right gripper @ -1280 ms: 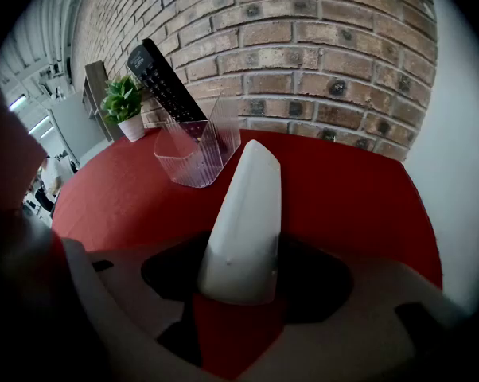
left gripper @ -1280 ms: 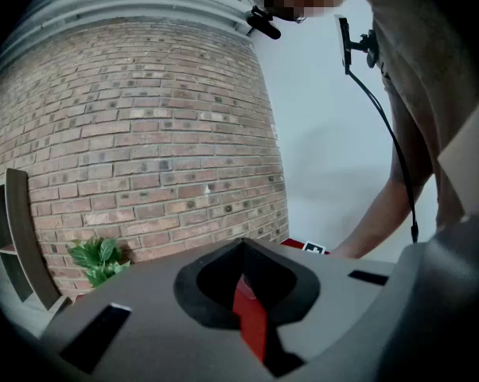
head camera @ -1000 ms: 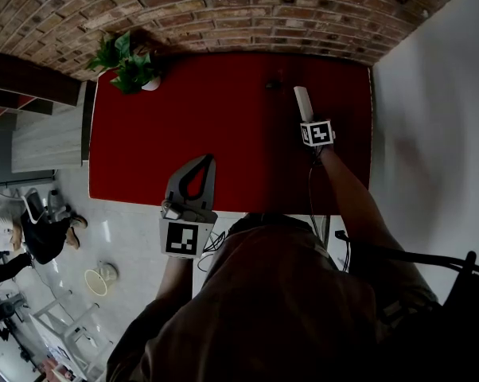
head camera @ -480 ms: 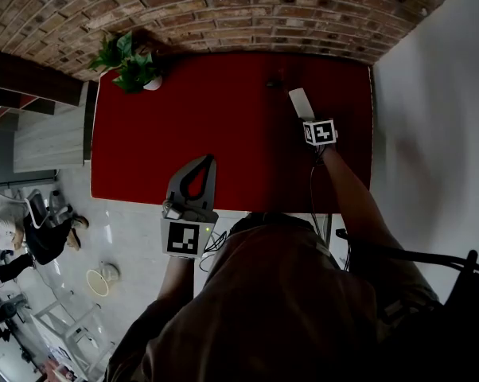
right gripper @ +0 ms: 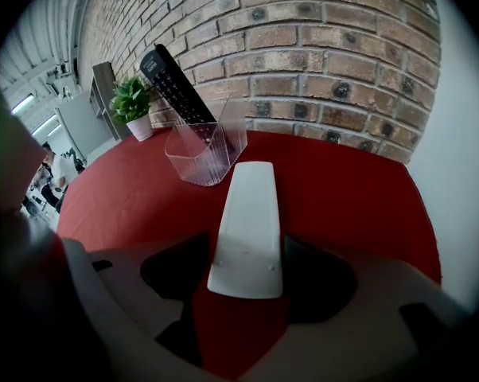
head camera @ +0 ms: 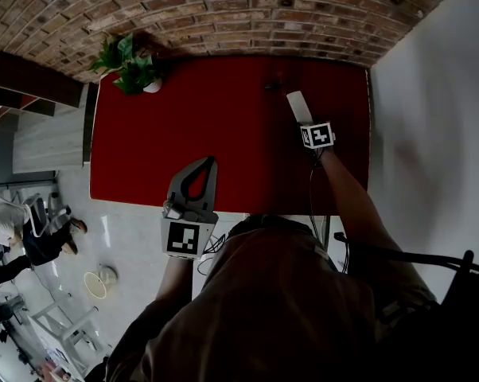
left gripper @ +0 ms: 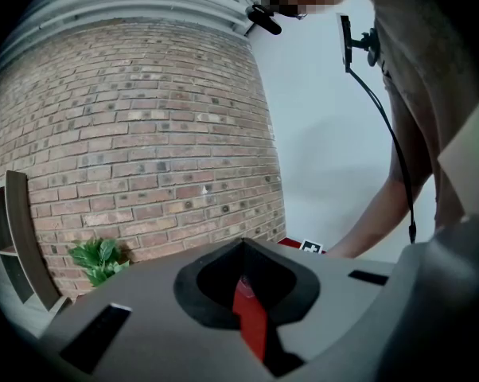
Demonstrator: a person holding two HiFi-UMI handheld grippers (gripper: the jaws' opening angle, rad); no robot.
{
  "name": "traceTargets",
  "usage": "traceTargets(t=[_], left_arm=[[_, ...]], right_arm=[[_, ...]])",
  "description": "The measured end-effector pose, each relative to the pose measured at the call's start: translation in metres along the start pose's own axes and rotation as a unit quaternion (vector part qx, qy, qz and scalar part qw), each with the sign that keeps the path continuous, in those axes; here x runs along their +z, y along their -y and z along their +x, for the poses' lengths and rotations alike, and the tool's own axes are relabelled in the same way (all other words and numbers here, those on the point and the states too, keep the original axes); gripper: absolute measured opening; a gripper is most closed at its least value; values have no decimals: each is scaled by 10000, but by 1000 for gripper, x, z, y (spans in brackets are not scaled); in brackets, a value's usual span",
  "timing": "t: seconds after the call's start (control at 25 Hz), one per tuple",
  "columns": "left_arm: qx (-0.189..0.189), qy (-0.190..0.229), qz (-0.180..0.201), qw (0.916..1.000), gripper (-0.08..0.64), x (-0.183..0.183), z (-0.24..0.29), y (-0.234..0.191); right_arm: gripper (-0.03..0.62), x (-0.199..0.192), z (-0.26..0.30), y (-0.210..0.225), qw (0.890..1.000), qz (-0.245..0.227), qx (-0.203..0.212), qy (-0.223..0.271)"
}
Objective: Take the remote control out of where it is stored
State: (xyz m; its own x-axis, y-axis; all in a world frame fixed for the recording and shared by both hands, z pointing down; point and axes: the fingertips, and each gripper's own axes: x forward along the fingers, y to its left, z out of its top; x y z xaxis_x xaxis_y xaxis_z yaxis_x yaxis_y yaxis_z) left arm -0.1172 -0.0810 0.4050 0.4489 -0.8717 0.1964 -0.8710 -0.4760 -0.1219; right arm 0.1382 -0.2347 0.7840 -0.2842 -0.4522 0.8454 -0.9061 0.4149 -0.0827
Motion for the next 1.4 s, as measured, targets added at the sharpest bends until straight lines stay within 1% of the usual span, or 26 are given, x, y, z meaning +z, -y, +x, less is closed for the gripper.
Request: traceTargets(t=[0.2,0.28,0.36,0.52,0.68,0.84,0.92,1.0,1.08,1.24,1.32,1.4], left_arm=[[-2,29,-13,10000,11,4,-1,-1],[-17,46,-2,10000,11,4,-1,0],[-31,45,3,10000,11,3,-1,1],[-67,108,37,9999,11,5,3,2],[-61,162,133,9998,11,11,4,-4],[-25,281,249,9993,11,22,7,-12],[12,232,354,9991,11,22,6,-18],[34,222,424,9988,11,23,5,-23],[30,290,414,9987,11,28,7,-24],[-43,281,424,9987,11,29,11,-19],[-74,319,414,9986,11,31,13,-16],[-95,350,398,9985,11,32,15,-12]], right_arm=[[281,8,-9,0,9999,-34,-17,124],[281,15,-16,-1,9997,-33,-7,257],[281,27,-27,-4,9987,-107,24,497],[281,62,-56,-13,9916,-547,55,1169],[281,89,-91,-23,9832,-585,98,1728],[281,115,-129,-33,9717,-726,96,2244],[281,127,-148,-39,9647,-886,66,2478],[281,137,-164,-46,9582,-1081,48,2649],[281,145,-179,-52,9520,-1260,33,2791],[281,159,-211,-68,9397,-1496,94,3075],[281,167,-232,-78,9288,-1676,101,3303],[281,175,-256,-90,9149,-1881,73,3572]])
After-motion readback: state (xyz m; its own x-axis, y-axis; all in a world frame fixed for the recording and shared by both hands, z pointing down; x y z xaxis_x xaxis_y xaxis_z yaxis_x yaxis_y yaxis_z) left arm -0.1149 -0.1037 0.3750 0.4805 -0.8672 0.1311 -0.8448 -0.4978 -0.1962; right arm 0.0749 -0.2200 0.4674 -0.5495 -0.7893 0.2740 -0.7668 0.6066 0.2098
